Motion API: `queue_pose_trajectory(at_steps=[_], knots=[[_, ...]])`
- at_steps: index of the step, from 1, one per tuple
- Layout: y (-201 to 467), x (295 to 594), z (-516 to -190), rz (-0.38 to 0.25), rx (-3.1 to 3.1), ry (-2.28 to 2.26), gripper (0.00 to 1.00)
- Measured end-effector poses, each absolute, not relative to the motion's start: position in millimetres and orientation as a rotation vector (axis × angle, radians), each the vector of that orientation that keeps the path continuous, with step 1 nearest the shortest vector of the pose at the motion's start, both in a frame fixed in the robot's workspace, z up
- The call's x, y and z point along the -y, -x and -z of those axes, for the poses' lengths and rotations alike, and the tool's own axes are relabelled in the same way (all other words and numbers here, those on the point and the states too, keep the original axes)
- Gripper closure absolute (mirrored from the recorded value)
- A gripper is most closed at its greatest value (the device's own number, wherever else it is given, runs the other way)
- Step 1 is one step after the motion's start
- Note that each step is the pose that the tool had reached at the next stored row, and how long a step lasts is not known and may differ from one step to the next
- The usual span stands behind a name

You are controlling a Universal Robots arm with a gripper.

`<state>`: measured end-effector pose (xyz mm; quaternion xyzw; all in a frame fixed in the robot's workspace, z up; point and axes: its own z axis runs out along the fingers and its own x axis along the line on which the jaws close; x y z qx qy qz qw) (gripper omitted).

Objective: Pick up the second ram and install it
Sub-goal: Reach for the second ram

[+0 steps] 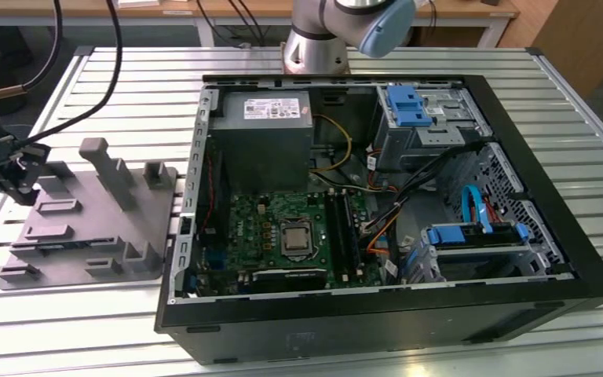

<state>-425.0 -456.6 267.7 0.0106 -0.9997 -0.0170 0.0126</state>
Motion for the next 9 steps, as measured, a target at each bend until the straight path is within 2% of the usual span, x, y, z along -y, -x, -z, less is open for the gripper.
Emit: queue_pose_trajectory(at_steps=[9], knots=[[424.6, 463.7, -263.9, 0.053, 3.116, -0.033, 0.90]])
